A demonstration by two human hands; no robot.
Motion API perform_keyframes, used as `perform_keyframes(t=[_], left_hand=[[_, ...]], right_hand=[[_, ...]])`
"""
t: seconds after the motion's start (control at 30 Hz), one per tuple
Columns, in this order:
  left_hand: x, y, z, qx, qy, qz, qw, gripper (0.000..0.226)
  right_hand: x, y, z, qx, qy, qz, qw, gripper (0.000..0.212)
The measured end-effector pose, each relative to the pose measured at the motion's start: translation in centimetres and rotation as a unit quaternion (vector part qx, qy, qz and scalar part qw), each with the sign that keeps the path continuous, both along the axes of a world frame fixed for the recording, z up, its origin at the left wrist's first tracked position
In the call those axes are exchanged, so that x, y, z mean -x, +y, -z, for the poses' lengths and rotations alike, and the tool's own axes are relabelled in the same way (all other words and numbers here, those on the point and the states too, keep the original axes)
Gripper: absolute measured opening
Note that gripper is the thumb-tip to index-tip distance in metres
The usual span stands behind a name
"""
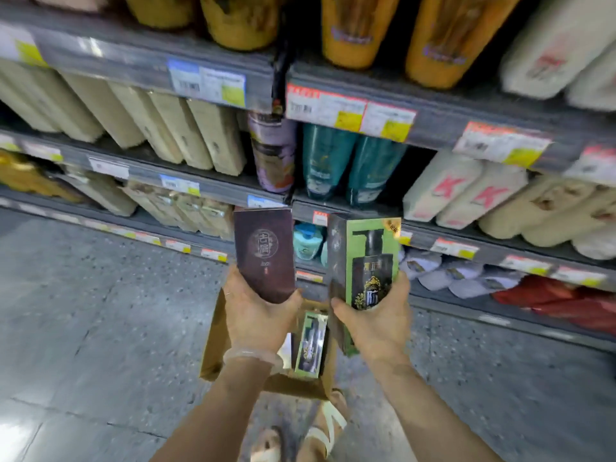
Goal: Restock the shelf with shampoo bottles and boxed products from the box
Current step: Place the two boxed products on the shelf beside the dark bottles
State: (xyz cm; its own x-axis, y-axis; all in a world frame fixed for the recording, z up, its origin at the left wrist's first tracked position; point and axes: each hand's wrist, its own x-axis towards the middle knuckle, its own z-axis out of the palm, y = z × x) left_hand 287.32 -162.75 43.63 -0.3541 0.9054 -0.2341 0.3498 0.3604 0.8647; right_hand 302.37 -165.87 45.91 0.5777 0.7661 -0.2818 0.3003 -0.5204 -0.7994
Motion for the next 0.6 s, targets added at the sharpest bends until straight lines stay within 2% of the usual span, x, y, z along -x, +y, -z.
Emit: perform_keyframes(t=[0.2, 0.33, 0.6], left_hand=[[-3.4, -2.0, -9.0, -0.078, -0.019, 0.089, 0.993, 0.070], [-5.0, -3.8, -15.2, -0.148, -0.002, 0.131, 0.980, 0.067], [-10.3, -9.4, -25.5, -0.242, -0.025, 0.232, 0.942, 0.069]], right_hand=[[-2.2, -3.2, -9.5, -0.086, -0.051, 0.034, 0.994, 0.080], [-3.4, -6.1, -15.5, -0.130, -0.069, 0.070, 0.987, 0.102], [-8.3, -13.6, -24.7, -0.202, -0.078, 0.152, 0.964, 0.106]])
